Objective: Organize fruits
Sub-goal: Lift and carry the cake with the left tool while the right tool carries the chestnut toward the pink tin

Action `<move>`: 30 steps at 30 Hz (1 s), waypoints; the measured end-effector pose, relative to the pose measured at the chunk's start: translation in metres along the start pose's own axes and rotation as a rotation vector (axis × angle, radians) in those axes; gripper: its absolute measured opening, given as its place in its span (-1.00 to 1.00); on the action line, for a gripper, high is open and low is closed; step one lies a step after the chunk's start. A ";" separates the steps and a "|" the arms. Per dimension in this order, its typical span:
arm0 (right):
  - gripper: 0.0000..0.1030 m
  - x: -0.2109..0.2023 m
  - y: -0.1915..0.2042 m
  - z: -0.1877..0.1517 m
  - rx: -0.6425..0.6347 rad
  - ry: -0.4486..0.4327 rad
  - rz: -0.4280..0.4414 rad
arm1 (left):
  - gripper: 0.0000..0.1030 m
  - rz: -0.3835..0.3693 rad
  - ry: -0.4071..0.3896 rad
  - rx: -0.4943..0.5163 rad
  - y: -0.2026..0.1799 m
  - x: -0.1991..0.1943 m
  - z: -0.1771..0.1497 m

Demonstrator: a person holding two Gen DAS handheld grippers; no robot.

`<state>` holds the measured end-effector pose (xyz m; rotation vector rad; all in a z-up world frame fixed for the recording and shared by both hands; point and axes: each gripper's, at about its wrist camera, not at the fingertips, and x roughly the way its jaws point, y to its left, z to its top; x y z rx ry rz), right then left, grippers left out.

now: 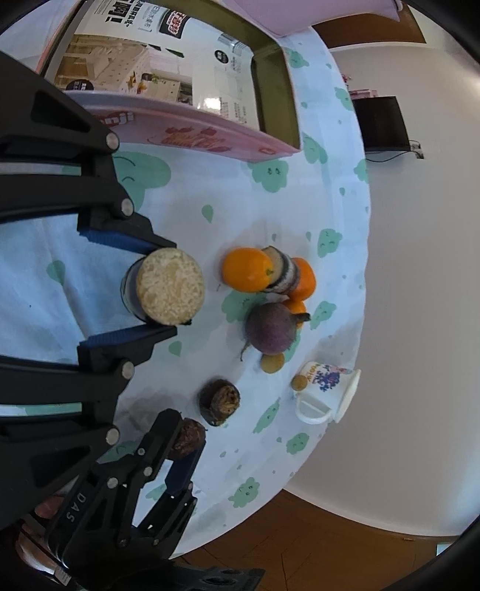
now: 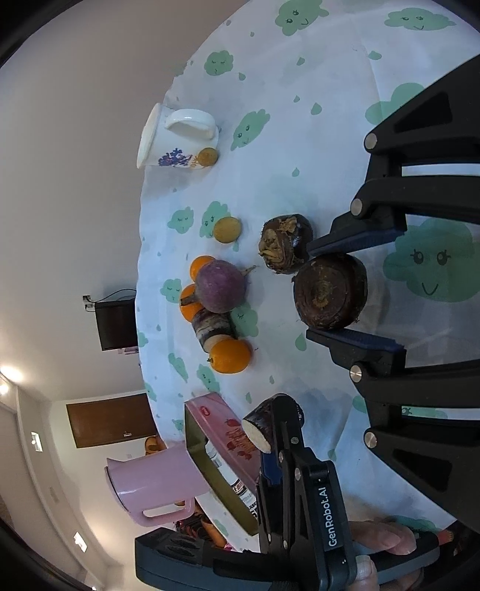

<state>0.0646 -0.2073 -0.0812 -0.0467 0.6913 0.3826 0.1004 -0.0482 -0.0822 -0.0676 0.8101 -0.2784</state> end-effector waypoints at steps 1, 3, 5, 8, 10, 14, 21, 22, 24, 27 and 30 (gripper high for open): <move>-0.21 -0.001 0.000 0.000 -0.002 -0.005 0.004 | -0.25 0.001 -0.008 0.002 0.000 -0.001 0.000; -0.22 -0.003 0.001 -0.001 -0.005 -0.016 0.006 | -0.25 0.010 -0.026 0.006 0.000 -0.004 -0.001; -0.22 -0.004 0.002 -0.001 -0.009 -0.028 0.007 | -0.25 0.012 -0.046 0.010 -0.001 -0.008 -0.001; -0.21 -0.008 0.003 -0.002 -0.013 -0.050 0.012 | -0.25 0.017 -0.072 0.013 0.000 -0.012 -0.002; -0.21 -0.010 0.003 -0.002 -0.016 -0.064 0.014 | -0.25 0.020 -0.090 0.014 0.000 -0.015 -0.003; -0.21 -0.016 0.003 -0.003 -0.016 -0.092 0.022 | -0.25 0.027 -0.127 0.017 0.000 -0.022 -0.004; -0.21 -0.024 0.005 -0.005 -0.021 -0.146 0.024 | -0.25 0.040 -0.164 0.017 0.000 -0.029 -0.005; -0.21 -0.025 0.005 -0.005 -0.021 -0.150 0.024 | -0.25 0.043 -0.167 0.016 0.000 -0.029 -0.005; -0.21 -0.026 0.006 -0.005 -0.023 -0.158 0.025 | -0.25 0.046 -0.176 0.015 0.000 -0.031 -0.006; -0.21 -0.028 0.006 -0.006 -0.025 -0.172 0.026 | -0.25 0.052 -0.189 0.016 0.000 -0.034 -0.007; -0.21 -0.030 0.006 -0.006 -0.024 -0.186 0.026 | -0.25 0.057 -0.204 0.022 -0.002 -0.037 -0.008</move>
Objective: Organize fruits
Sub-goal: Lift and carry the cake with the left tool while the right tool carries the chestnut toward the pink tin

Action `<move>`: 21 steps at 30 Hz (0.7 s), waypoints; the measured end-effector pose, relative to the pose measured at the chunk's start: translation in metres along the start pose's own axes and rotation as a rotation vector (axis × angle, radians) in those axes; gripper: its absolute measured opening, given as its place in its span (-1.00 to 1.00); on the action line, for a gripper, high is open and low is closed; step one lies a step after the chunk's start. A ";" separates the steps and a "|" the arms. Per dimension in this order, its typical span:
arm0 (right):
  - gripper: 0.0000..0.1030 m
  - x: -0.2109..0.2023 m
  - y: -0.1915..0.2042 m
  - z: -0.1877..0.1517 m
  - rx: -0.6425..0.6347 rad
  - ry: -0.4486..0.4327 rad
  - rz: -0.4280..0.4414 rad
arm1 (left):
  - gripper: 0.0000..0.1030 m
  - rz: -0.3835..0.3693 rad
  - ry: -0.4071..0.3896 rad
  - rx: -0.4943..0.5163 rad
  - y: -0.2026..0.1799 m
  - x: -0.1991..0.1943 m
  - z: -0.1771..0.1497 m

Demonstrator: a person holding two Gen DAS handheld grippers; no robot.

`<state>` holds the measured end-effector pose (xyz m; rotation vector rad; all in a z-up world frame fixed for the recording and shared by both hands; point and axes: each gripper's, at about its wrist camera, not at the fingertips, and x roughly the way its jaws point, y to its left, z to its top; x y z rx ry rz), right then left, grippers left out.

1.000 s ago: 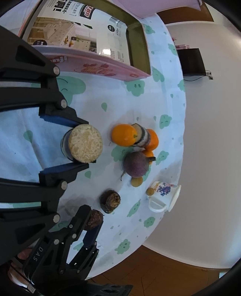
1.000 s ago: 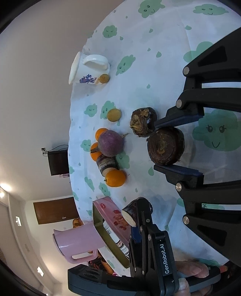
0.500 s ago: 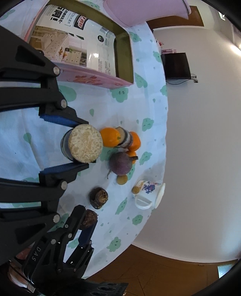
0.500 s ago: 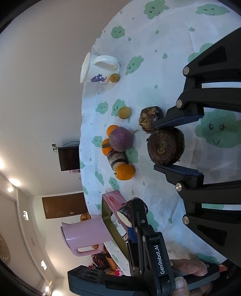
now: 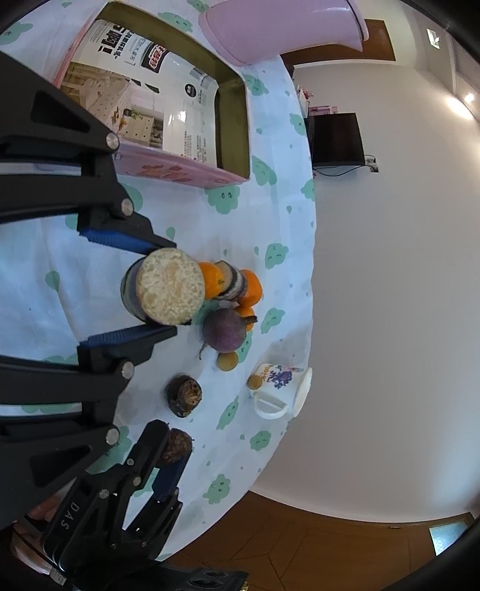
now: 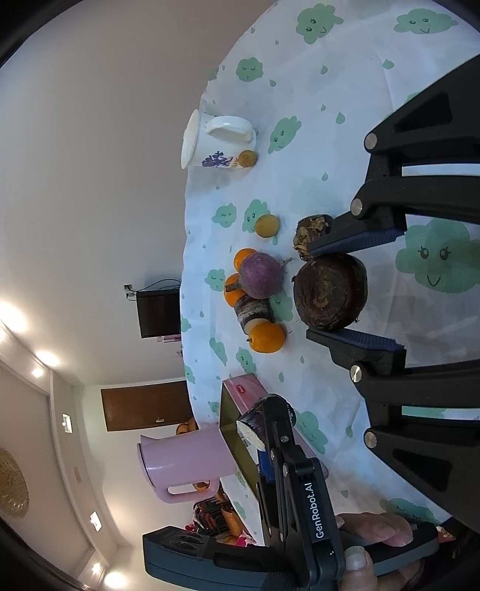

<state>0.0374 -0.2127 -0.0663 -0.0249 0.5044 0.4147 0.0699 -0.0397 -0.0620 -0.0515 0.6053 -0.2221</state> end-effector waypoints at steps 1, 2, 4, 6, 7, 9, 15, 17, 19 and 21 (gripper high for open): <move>-0.21 0.000 0.000 0.000 0.000 -0.004 0.000 | -0.25 0.003 -0.004 0.001 0.000 -0.001 0.000; -0.21 -0.001 0.000 0.000 0.000 -0.007 0.001 | -0.25 0.004 -0.008 0.004 -0.001 -0.002 0.000; -0.21 -0.002 0.001 0.000 -0.001 -0.012 0.001 | -0.25 0.009 -0.015 0.007 -0.002 -0.003 0.000; -0.21 -0.003 0.001 0.000 -0.002 -0.015 0.002 | -0.25 0.012 -0.023 0.008 -0.002 -0.004 0.000; -0.21 -0.003 0.001 0.000 -0.002 -0.018 0.001 | -0.25 0.013 -0.027 0.009 -0.002 -0.005 0.000; -0.21 -0.005 0.001 -0.001 0.000 -0.025 0.001 | -0.25 0.018 -0.036 0.009 -0.002 -0.006 0.000; -0.21 -0.008 0.001 -0.001 -0.002 -0.045 0.005 | -0.25 0.025 -0.058 0.010 -0.003 -0.010 0.000; -0.21 -0.009 0.001 -0.001 -0.002 -0.051 0.006 | -0.25 0.030 -0.069 0.014 -0.003 -0.012 -0.001; -0.21 -0.010 0.000 -0.001 0.000 -0.058 0.007 | -0.25 0.034 -0.079 0.020 -0.004 -0.014 -0.001; -0.21 -0.011 0.000 -0.001 0.000 -0.063 0.009 | -0.25 0.037 -0.090 0.027 -0.005 -0.016 -0.001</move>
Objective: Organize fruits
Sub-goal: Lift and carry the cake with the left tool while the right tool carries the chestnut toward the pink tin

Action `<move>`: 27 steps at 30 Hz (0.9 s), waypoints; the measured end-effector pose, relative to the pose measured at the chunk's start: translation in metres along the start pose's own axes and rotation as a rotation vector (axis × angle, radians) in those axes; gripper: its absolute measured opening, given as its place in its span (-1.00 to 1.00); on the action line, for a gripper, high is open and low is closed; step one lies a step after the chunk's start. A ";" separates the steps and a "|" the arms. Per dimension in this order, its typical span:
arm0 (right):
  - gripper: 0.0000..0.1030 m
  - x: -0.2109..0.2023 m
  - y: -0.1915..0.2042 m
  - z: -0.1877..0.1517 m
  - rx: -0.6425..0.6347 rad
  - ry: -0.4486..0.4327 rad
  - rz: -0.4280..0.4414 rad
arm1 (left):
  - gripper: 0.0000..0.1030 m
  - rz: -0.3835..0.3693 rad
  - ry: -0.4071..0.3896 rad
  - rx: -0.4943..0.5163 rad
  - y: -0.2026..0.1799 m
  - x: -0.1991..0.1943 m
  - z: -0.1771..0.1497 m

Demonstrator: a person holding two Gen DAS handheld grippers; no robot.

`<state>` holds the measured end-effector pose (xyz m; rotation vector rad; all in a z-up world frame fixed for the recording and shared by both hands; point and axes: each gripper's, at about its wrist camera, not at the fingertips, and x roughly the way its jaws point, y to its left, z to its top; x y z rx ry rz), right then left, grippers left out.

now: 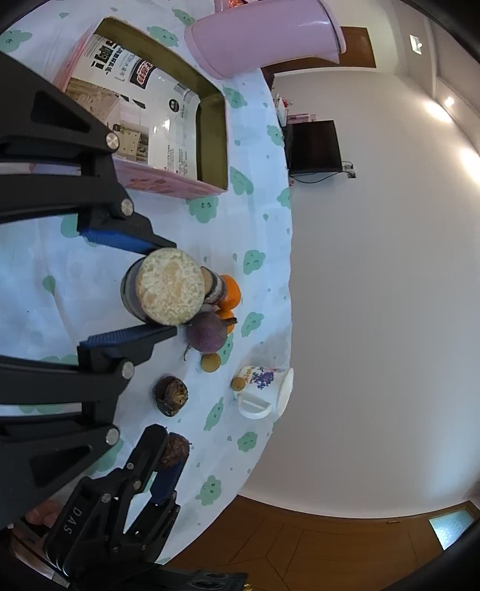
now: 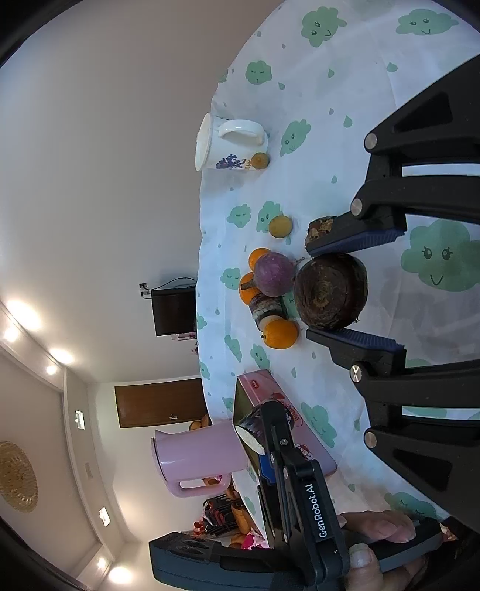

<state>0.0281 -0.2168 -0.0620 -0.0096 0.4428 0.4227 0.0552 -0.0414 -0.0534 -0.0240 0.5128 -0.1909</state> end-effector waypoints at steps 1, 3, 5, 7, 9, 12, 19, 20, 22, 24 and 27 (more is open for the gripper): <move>-0.21 -0.001 0.000 0.000 0.000 -0.003 0.000 | -0.25 0.002 -0.005 0.004 -0.001 -0.001 0.000; -0.21 -0.001 0.000 0.000 -0.002 -0.006 0.002 | -0.25 0.005 -0.013 0.010 -0.002 -0.003 -0.001; -0.21 -0.002 0.001 0.000 -0.002 -0.009 0.003 | -0.25 0.008 -0.015 0.010 -0.002 -0.003 0.000; -0.21 -0.003 0.000 -0.001 -0.002 -0.016 0.005 | -0.25 0.011 -0.020 0.013 -0.003 -0.004 0.000; -0.21 -0.005 0.000 -0.001 -0.002 -0.024 0.007 | -0.25 0.014 -0.026 0.018 -0.004 -0.005 0.001; -0.21 -0.006 0.000 -0.001 -0.002 -0.033 0.010 | -0.25 0.019 -0.038 0.024 -0.005 -0.008 0.001; -0.21 -0.009 0.001 -0.001 -0.007 -0.051 0.019 | -0.25 0.023 -0.060 0.033 -0.006 -0.011 0.001; -0.21 -0.009 0.001 -0.001 -0.007 -0.054 0.018 | -0.25 0.025 -0.064 0.035 -0.007 -0.012 0.001; -0.21 -0.011 0.000 -0.001 -0.006 -0.060 0.020 | -0.25 0.024 -0.069 0.042 -0.008 -0.013 0.001; -0.21 -0.012 0.000 -0.001 -0.003 -0.069 0.024 | -0.25 0.031 -0.078 0.047 -0.009 -0.015 0.000; -0.21 -0.014 -0.001 -0.001 -0.001 -0.080 0.029 | -0.25 0.035 -0.086 0.052 -0.010 -0.017 -0.001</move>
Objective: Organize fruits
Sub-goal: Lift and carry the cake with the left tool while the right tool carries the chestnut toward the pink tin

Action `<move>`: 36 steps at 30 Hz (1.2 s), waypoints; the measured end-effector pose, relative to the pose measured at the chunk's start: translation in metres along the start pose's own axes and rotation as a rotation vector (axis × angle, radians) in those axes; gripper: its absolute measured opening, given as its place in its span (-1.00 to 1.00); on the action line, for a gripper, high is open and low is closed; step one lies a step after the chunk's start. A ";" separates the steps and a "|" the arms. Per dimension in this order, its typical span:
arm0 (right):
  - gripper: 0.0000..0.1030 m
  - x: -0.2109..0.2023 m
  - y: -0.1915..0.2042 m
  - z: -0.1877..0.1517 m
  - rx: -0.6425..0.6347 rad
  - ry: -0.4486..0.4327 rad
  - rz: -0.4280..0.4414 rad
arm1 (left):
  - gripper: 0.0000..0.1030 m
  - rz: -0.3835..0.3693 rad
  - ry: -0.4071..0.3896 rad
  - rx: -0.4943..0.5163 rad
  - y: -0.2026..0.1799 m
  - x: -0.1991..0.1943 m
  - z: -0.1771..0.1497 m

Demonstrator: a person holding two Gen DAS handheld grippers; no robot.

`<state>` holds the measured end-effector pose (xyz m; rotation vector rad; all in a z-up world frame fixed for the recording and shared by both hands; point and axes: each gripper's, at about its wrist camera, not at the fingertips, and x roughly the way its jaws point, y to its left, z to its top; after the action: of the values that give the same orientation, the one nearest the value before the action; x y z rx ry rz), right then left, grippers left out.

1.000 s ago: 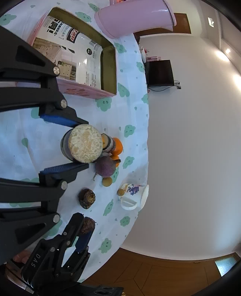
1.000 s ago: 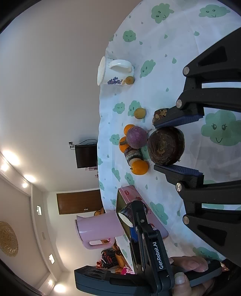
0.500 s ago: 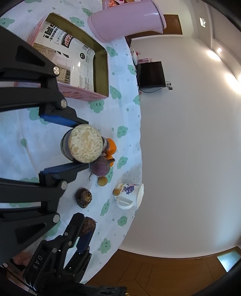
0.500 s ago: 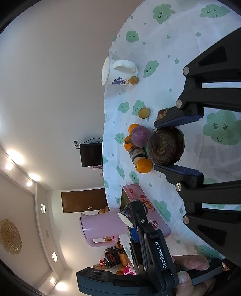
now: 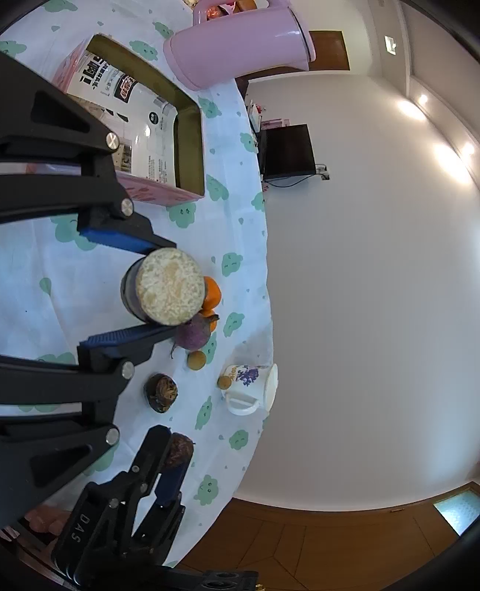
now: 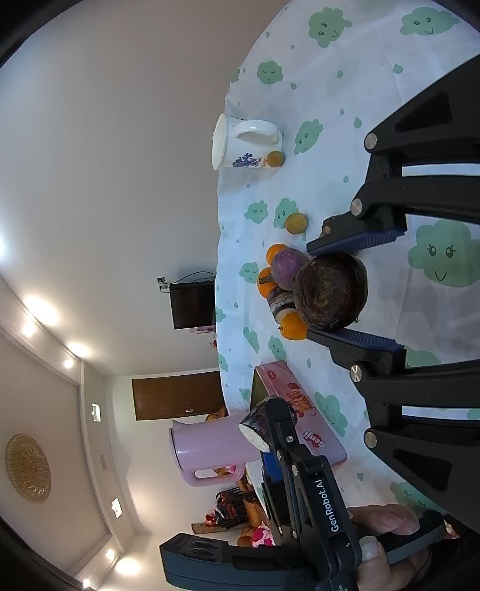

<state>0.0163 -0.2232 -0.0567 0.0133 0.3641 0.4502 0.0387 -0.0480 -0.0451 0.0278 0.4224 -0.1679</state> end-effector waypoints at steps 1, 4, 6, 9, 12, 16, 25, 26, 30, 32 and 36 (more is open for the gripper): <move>-0.21 -0.001 0.000 0.000 0.000 -0.002 0.001 | -0.25 0.001 -0.002 0.001 0.000 -0.001 0.000; -0.21 -0.001 0.000 0.000 -0.002 -0.006 0.001 | -0.25 0.004 -0.010 0.004 -0.001 -0.003 -0.001; -0.21 -0.002 0.000 -0.001 -0.002 -0.010 0.001 | -0.25 0.008 -0.016 0.006 -0.001 -0.004 -0.001; -0.21 -0.004 0.000 -0.001 0.000 -0.020 0.003 | -0.25 0.012 -0.027 0.010 -0.003 -0.007 -0.001; -0.21 -0.005 -0.001 -0.001 0.000 -0.028 0.005 | -0.25 0.013 -0.037 0.014 -0.004 -0.010 0.000; -0.21 -0.006 -0.001 0.000 0.001 -0.036 0.007 | -0.25 0.024 -0.056 0.028 -0.007 -0.015 0.000; -0.21 -0.012 -0.004 0.003 0.017 -0.055 0.001 | -0.25 0.046 -0.089 0.042 -0.008 -0.024 0.004; -0.21 -0.013 -0.002 0.004 0.012 -0.058 0.001 | -0.25 0.049 -0.091 0.042 -0.008 -0.025 0.004; -0.21 -0.018 0.004 0.010 -0.010 -0.074 0.001 | -0.25 0.054 -0.092 0.043 -0.008 -0.026 0.005; -0.21 -0.019 0.005 0.014 -0.014 -0.079 0.006 | -0.25 0.054 -0.091 0.043 -0.007 -0.026 0.005; -0.21 -0.020 0.009 0.020 -0.021 -0.083 0.009 | -0.25 0.065 -0.088 0.040 -0.004 -0.027 0.006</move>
<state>0.0029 -0.2227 -0.0306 0.0128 0.2778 0.4607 0.0162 -0.0485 -0.0289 0.0729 0.3304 -0.1134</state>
